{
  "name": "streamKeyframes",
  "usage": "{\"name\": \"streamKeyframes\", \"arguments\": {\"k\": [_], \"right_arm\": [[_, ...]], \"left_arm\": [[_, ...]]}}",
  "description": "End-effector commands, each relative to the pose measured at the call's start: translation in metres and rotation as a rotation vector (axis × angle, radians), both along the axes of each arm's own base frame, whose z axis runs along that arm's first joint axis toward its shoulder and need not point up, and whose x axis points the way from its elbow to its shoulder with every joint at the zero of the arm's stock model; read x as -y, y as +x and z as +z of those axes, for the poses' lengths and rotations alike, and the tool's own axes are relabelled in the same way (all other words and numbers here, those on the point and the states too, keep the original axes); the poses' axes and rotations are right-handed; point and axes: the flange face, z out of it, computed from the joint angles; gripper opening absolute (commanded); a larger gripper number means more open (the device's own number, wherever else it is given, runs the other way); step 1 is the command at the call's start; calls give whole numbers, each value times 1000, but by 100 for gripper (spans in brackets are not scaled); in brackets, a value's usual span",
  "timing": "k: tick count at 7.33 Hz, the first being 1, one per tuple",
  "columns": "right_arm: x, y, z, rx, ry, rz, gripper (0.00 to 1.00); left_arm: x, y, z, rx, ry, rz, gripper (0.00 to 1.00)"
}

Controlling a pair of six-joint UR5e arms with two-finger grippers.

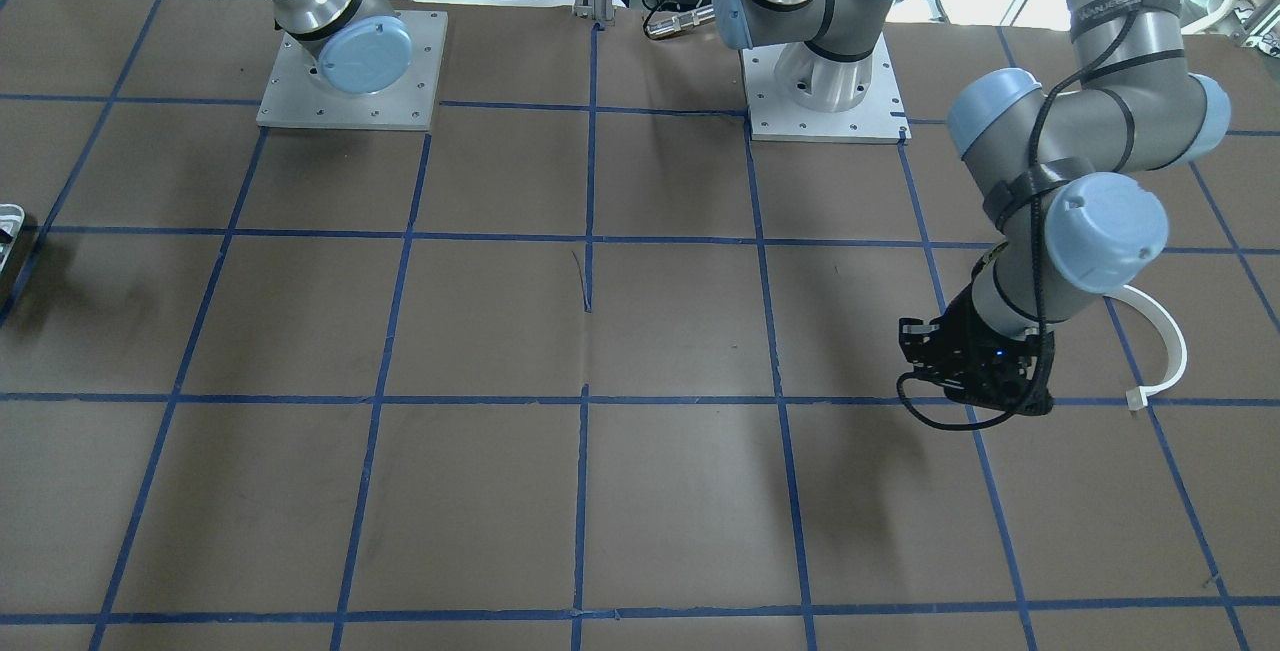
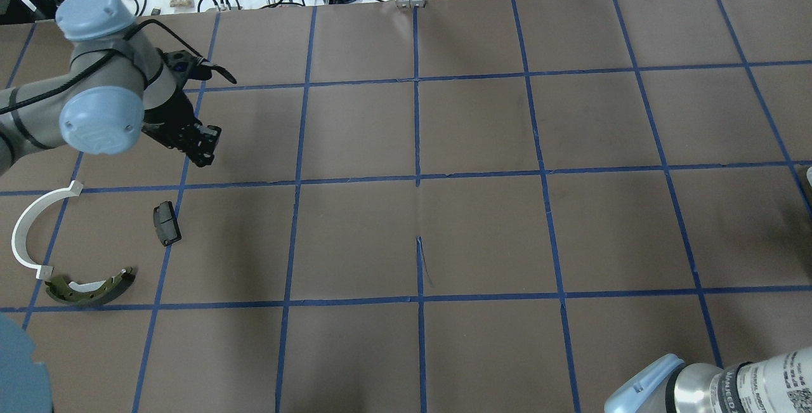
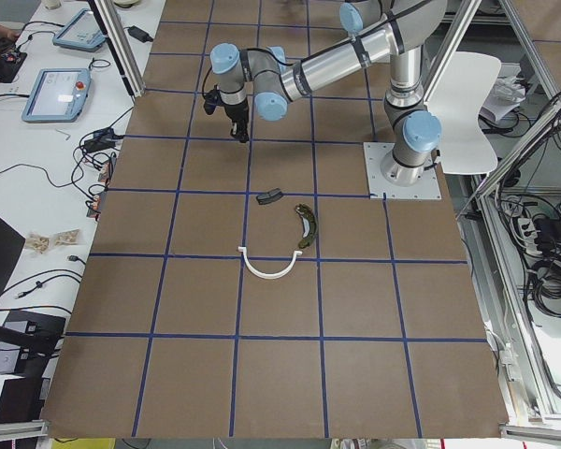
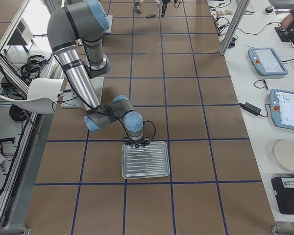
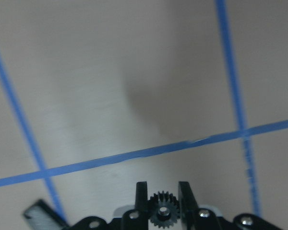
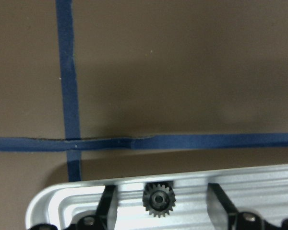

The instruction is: Place bearing gear from tray to pile

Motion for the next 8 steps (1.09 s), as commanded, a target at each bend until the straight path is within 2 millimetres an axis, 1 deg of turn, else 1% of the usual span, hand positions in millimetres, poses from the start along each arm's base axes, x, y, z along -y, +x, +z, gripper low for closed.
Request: {"name": "streamKeyframes", "arguments": {"k": [1,2,3,4,5,6,7,8], "right_arm": [[0,-1,1,-14,-3,1,46],[1,0,2,-18,-5,1,21],[1,0,2,-18,-5,1,5],[0,-1,7,-32,-5,-5,3],[-2,-5,16,-64,23,-24,3],[1,-3,34,-90,4,-65,3],[3,9,62,-110,-24,-122,3],[16,41,87,-53,-70,-194,3]], "left_arm": [[-39,82,-36,28,-48,21,2],[-55,106,-49,17,-33,63,3],[-62,121,-55,8,-25,85,7],[-65,124,-66,-4,-2,90,17],[-68,122,-59,7,-8,66,18],[-69,125,-63,4,0,58,21],[-71,132,-64,2,6,55,25],[-74,139,-68,-8,10,71,45]]}}
